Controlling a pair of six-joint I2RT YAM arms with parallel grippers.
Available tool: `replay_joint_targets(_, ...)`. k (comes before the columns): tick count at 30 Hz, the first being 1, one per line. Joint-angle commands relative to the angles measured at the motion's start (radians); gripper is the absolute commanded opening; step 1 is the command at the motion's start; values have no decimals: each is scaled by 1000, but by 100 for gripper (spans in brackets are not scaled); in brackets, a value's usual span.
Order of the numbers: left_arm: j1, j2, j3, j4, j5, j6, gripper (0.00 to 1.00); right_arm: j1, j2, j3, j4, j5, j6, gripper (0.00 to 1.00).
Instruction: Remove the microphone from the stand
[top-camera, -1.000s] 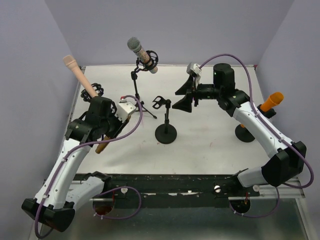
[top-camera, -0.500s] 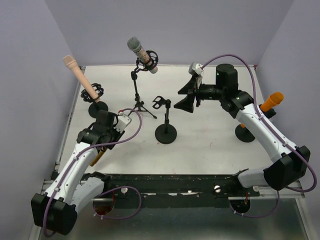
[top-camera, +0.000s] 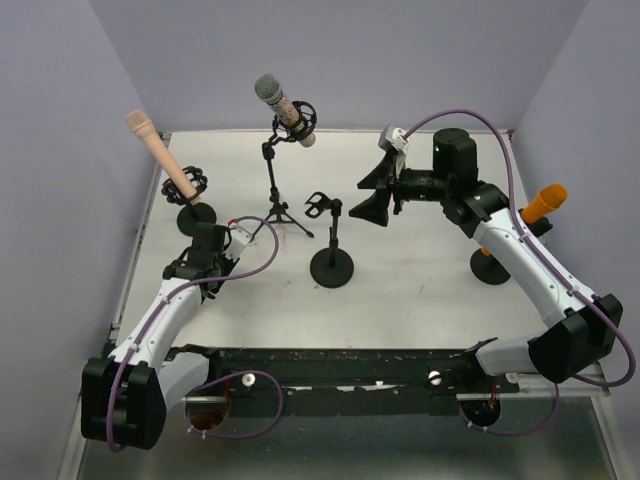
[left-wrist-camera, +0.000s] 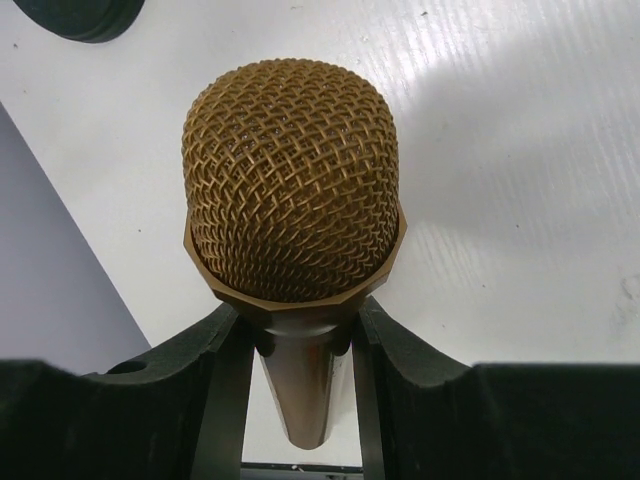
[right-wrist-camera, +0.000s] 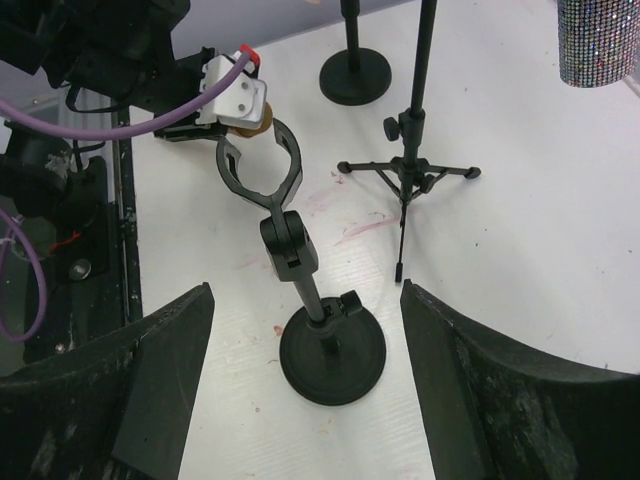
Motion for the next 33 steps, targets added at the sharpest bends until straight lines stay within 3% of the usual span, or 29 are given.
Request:
replay_joint_targets(1,8,33,-21,115,-45,16,0,-2,-19,-16,-24,17,-13,84)
replay_joint_targets(7,8,149,-6,89,35,15,0,-2,-24,-27,-21,17,-11,84)
replay_joint_targets(15,8,287,28,67,113,-41,39,-2,-22,-27,-25,16,-13,84)
replay_joint_targets(22,8,298,23,81,107,-34,53,-2,-36,-46,-25,26,-17,84)
replay_joint_targets(27,8,266,15,79,130,-22,69,-2,-41,-53,-25,31,-17,84)
replay_joint_targets(33,-6,205,8,67,141,-10,71,-2,-35,-39,-42,29,-22,83)
